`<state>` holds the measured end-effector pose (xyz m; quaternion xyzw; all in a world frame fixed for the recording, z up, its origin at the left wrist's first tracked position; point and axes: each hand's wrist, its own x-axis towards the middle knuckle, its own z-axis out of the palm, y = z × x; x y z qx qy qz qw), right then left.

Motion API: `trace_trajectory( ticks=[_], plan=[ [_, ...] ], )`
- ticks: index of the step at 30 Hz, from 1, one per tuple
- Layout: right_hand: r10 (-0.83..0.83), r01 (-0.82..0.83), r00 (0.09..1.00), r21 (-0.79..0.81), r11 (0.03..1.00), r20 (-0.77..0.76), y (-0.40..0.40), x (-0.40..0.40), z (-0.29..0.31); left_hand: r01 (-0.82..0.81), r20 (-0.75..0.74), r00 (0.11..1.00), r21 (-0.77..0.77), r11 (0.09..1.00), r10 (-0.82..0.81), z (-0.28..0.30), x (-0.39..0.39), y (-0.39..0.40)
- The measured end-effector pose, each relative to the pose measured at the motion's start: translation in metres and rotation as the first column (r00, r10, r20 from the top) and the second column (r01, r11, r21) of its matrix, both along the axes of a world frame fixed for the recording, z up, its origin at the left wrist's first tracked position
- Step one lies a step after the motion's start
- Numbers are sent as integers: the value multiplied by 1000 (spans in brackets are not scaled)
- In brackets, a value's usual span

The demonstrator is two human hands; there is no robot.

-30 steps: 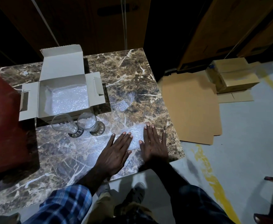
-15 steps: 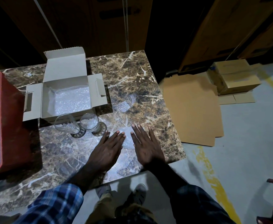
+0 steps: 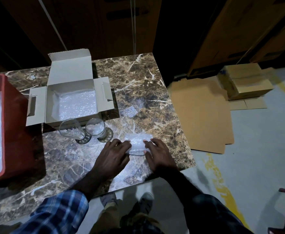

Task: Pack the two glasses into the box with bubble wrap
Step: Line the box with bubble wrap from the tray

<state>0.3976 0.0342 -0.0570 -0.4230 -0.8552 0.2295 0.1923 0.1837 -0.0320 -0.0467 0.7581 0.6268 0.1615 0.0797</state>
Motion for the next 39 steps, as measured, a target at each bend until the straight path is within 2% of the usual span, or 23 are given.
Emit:
trace_trajectory(
  ticks=[2, 5, 7, 9, 12, 15, 22, 28, 31, 35, 39],
  plan=[
    [-67, 63, 997, -138, 988, -25, 2, 0, 10, -109, 129, 985, -76, 991, 118, 4, 4, 1],
    [-47, 58, 997, -214, 975, 59, 5, 3, 17, -237, 369, 870, -266, 934, 326, 13, 8, 6],
    [8, 37, 982, -235, 971, 189, 7, 6, 17, -256, 460, 805, -301, 918, 375, 15, 10, 7],
    [-21, 62, 982, -210, 976, 190, 9, 7, 13, -295, 510, 752, -306, 905, 418, 12, 12, 7],
    [-158, 163, 987, -267, 950, 42, 10, -2, 13, -385, 539, 679, -317, 867, 498, 5, 17, 6],
    [-309, 259, 948, -388, 884, -71, 12, -9, 15, -456, 522, 652, -310, 834, 550, 4, 22, 12],
    [-495, 381, 859, -482, 789, -131, 16, -18, 13, -533, 343, 730, -256, 806, 591, 6, 31, 31],
    [-553, 473, 831, -443, 761, -63, 19, -33, 18, -634, 236, 703, -218, 742, 671, 17, 47, 34],
    [-543, 500, 840, -404, 766, 10, 15, -43, 16, -642, 234, 697, -218, 735, 678, 10, 50, 32],
    [-469, 490, 870, -182, 852, 148, 14, -46, 21, -647, 277, 692, -172, 743, 667, 0, 48, 30],
    [-279, 267, 935, 80, 960, 219, 11, -50, 19, -615, 264, 725, -165, 771, 635, 2, 46, 32]
  ],
)
